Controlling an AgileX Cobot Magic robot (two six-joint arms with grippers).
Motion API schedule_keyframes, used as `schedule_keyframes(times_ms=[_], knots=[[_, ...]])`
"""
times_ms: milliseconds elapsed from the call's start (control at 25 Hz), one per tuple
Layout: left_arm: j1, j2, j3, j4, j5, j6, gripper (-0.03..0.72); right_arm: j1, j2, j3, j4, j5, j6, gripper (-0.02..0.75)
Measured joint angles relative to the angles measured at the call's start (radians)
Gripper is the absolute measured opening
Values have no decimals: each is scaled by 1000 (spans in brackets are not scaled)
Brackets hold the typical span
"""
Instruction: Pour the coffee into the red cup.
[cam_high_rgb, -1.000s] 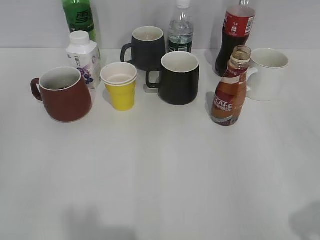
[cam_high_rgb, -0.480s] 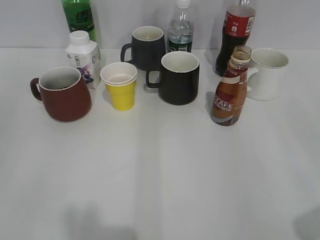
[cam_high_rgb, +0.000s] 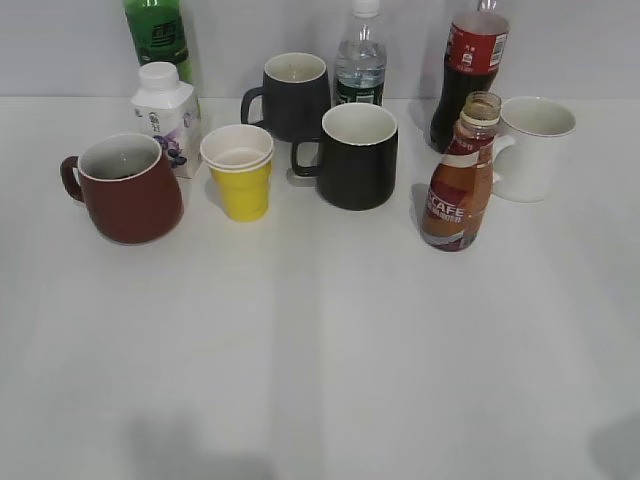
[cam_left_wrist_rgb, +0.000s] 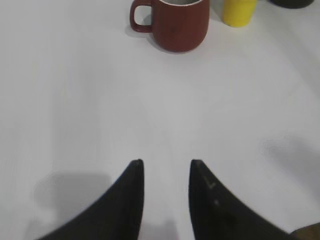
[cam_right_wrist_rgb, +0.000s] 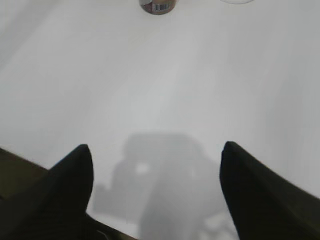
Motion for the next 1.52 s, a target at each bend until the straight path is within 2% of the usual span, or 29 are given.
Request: schedule_keyframes(times_ms=[200,320,400,560,840,1520], knots=[[113,-69,1,1,0,0,238,-270,-12,0,0,-2,0,592],[140,-120,1,1,0,0,238,-377,-73,0,0,-3,0,589],[141,-139,1,1,0,0,238,-408,-119,0,0,-3,0,589],[141,-142,1,1,0,0,238,-413,-166,0,0,-4,0,588],[141,-142,1,1,0,0,239,-374,-169,0,0,-4,0,587],[141,-142,1,1,0,0,239,-373,-170,0,9,-3,0,587]])
